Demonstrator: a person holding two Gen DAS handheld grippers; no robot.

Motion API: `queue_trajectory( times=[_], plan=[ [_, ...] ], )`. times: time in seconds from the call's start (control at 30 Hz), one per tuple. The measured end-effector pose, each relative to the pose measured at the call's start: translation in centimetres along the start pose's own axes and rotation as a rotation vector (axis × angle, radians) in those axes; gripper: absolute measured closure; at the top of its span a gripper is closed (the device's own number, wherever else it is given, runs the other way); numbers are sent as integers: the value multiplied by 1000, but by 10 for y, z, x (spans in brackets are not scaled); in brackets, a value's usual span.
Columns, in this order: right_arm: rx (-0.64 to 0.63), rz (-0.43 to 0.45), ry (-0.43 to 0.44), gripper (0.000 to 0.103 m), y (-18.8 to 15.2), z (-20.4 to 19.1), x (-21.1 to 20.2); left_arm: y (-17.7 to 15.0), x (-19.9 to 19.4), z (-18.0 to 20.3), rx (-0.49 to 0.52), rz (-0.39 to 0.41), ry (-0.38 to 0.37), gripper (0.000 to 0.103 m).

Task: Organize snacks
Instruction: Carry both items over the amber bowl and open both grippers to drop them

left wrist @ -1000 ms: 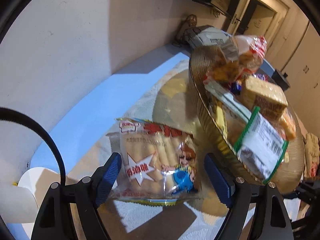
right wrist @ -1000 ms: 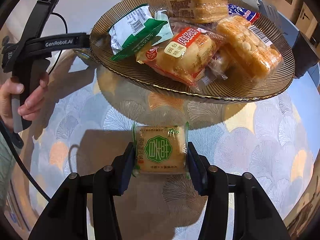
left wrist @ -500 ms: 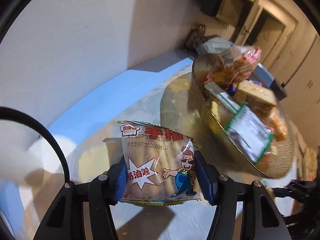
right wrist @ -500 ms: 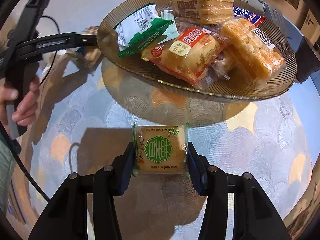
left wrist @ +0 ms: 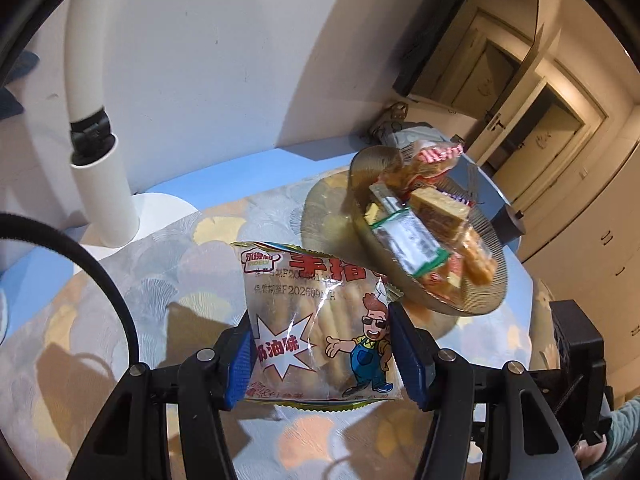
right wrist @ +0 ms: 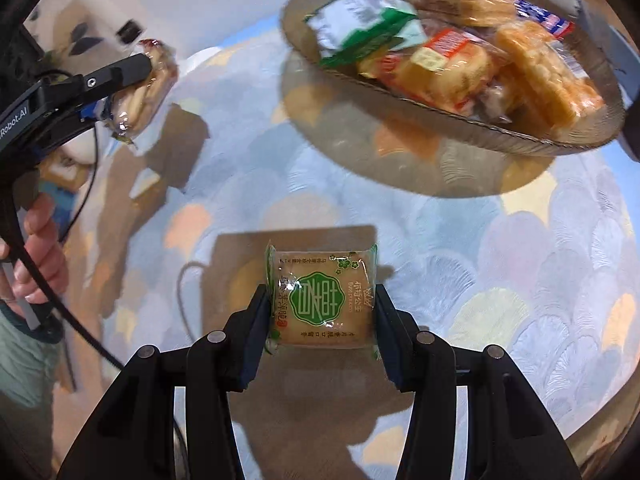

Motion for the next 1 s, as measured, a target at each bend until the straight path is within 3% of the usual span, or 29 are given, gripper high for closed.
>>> queue_trajectory(
  times=[0.2,0.37,0.53,0.67,0.9,0.97,1.0],
  plan=[
    [-85,61,106,55,39,-1,-39,11,-19,36,0,47,12,44],
    [-153,230,50,55,89,20,-91,33,-7,73,-10,94,8,44],
    [-138,347,-35,55,134,67,-122,52,24,107,-24,108,-1,44],
    [-70,360,-69,55,157,109,-125,63,52,131,-27,102,-10,44],
    [-55,359,-73,50,176,143,-122,75,82,159,-9,97,11,44],
    [-68,325,-87,43,179,148,-110,77,92,162,-19,84,33,37],
    [-64,315,-92,43,178,150,-110,78,96,162,-28,79,41,27]
  ],
)
Point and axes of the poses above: each gripper's, at about its wrist camera, not at the fingertips, and x roughly the way its jaws point, z to its right, y to its top, the point moved 2 cm from there along x, roughly the way its jaws point, and after that the axes turned 13 degrees about z, right-handed, at the moved point
